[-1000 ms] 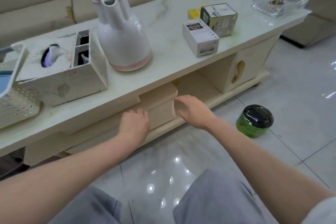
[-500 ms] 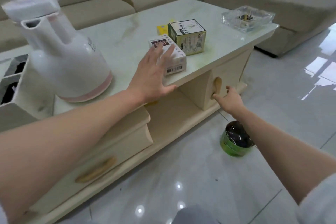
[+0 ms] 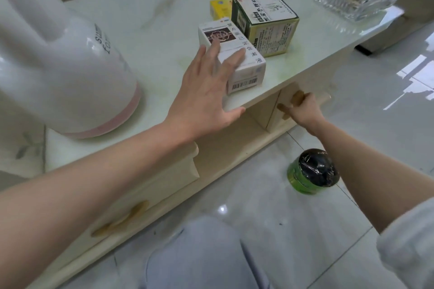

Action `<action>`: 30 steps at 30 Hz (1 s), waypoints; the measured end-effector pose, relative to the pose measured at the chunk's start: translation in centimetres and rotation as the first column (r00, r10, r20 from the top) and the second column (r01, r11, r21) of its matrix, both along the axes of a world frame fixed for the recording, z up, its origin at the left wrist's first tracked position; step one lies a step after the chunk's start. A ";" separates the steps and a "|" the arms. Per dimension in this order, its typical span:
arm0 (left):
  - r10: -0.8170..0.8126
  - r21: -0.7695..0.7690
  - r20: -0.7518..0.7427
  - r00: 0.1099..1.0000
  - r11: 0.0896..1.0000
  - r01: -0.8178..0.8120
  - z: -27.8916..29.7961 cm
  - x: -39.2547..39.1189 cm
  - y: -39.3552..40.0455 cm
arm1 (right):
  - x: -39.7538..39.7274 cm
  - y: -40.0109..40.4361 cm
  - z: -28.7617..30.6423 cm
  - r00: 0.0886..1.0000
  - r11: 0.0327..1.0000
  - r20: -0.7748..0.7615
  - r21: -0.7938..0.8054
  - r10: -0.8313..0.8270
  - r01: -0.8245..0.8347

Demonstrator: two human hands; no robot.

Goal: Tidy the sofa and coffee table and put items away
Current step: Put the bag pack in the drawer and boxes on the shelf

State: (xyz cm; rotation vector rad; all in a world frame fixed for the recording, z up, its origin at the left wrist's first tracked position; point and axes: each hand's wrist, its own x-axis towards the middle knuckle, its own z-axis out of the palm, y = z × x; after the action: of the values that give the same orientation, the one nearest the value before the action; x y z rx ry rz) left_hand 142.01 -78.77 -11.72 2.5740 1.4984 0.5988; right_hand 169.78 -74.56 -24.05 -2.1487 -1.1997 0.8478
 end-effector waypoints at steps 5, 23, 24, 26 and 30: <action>0.032 -0.018 0.020 0.999 0.999 -0.032 0.0 -0.2 -0.1 | 1.7 -1.7 -0.9 0.993 0.999 0.117 0.035 0.001 -0.005; 0.110 -0.053 0.015 0.994 0.993 -0.109 0.3 0.2 -0.6 | 21.3 -6.3 -3.6 0.940 0.950 -0.215 0.110 -0.264 0.292; 0.112 -0.055 0.015 0.994 0.992 -0.111 0.3 0.3 -0.6 | 20.6 -6.5 -3.4 0.924 0.931 -0.217 0.116 -0.315 0.345; 0.115 -0.054 0.008 0.993 0.992 -0.115 0.3 0.2 -0.6 | 19.2 -7.2 -3.3 0.916 0.919 -0.226 0.145 -0.330 0.367; 0.112 -0.044 -0.009 0.994 0.993 -0.113 0.2 0.5 -0.6 | 18.7 -8.6 -4.7 0.926 0.925 -0.170 0.126 -0.336 0.359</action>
State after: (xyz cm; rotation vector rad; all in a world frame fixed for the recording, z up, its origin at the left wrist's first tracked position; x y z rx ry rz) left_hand 142.48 -79.34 -11.48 2.4738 1.6485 0.5632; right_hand 188.53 -83.17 -28.76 -2.0493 -0.7512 0.7128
